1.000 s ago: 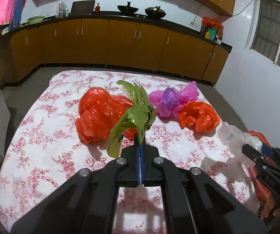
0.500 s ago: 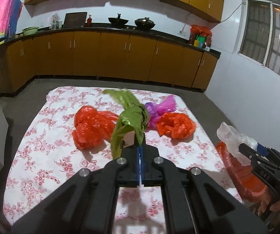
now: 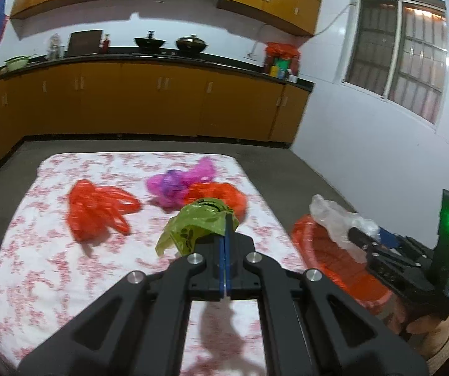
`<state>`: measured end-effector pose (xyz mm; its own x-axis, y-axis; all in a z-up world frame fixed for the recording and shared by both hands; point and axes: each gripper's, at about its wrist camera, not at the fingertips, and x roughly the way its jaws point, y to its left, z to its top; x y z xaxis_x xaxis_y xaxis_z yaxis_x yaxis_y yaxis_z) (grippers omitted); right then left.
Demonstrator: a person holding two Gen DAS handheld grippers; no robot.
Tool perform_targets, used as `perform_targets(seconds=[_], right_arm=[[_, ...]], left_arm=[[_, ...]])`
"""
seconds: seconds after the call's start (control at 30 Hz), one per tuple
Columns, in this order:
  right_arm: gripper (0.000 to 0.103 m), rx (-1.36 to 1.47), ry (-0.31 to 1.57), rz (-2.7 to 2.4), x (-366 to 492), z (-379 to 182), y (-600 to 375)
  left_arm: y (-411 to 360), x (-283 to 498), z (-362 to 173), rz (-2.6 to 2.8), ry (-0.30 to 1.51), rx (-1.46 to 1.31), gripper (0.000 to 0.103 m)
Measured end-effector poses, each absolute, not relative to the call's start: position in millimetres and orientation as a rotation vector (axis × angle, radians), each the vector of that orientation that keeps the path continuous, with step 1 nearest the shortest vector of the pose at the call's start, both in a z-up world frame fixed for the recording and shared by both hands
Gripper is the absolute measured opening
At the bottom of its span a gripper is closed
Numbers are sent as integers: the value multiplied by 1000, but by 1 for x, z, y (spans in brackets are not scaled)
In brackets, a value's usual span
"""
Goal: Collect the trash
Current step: 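Carry the clear and green bags over the orange basket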
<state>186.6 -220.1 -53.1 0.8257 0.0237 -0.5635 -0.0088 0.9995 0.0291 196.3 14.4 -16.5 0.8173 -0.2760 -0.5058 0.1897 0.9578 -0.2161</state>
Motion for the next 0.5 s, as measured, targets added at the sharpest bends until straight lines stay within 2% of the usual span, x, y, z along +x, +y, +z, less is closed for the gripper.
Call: perform_targets(seconds=[0.5], right_arm=[[49,108,601,-174,164,-50,-311]], left_arm=[[-101,203,13,-514,549,-137,2]])
